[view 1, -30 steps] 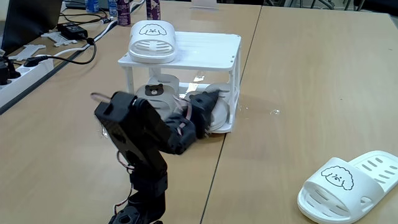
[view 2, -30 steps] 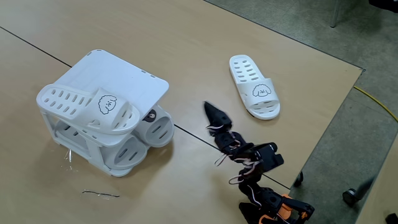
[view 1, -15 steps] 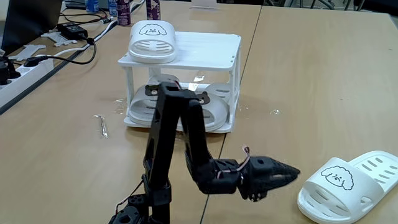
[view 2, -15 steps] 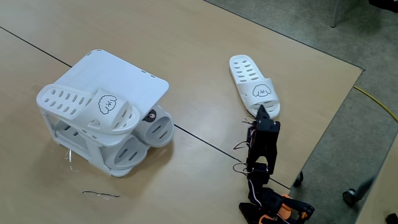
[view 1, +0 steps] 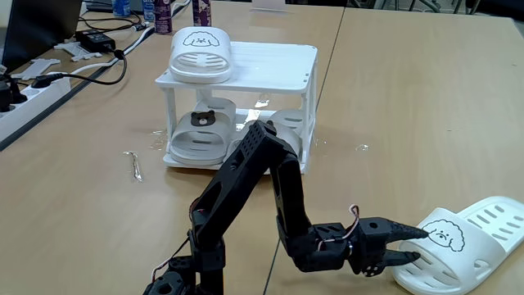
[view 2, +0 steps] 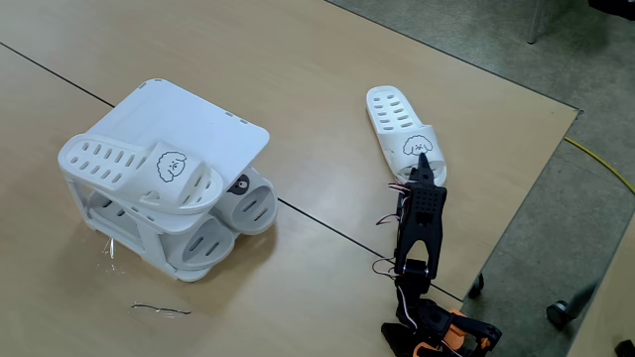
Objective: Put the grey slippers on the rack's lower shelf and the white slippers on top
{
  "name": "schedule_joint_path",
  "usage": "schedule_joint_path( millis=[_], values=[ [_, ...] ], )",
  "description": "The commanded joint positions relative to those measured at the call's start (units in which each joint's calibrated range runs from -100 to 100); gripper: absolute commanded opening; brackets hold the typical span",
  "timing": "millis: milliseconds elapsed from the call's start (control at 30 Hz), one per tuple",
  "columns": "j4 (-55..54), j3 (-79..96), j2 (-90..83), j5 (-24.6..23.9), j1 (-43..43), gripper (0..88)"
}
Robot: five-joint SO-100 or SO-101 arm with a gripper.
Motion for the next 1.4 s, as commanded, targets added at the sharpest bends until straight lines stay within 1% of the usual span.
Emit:
schedule_joint_path(
  millis=[0,300,433,467,500,567,600,633,733,767,967,1033,1067,1133,1233,1367],
  values=[
    [-1.08,-8.31,1.98,0.42,0.31,28.9],
    [0.04,-31.23,14.85,0.42,-0.18,28.9],
    [5.65,-41.60,18.81,0.42,-0.43,28.2],
    [7.20,-44.04,19.23,0.42,-0.92,26.8],
    [8.58,-46.20,19.48,0.42,-1.25,22.1],
    [11.78,-49.99,19.31,0.42,-1.74,5.2],
    [12.81,-51.43,19.06,0.42,-2.24,0.0],
    [13.50,-52.88,18.89,0.42,-2.32,1.5],
    [14.54,-58.47,17.54,0.42,-2.24,0.7],
    [16.35,-59.19,15.61,0.42,-2.07,0.7],
    [36.19,-59.10,-5.85,0.42,-0.92,0.7],
    [45.34,-59.28,-14.09,0.42,-0.92,0.7],
    [51.55,-59.55,-19.39,0.42,-0.92,0.7],
    [59.15,-59.64,-26.88,0.42,-1.08,0.7],
    [66.22,-59.10,-36.47,0.42,-1.74,0.7],
    [74.33,-58.74,-48.59,0.42,-6.18,0.7]
  ],
)
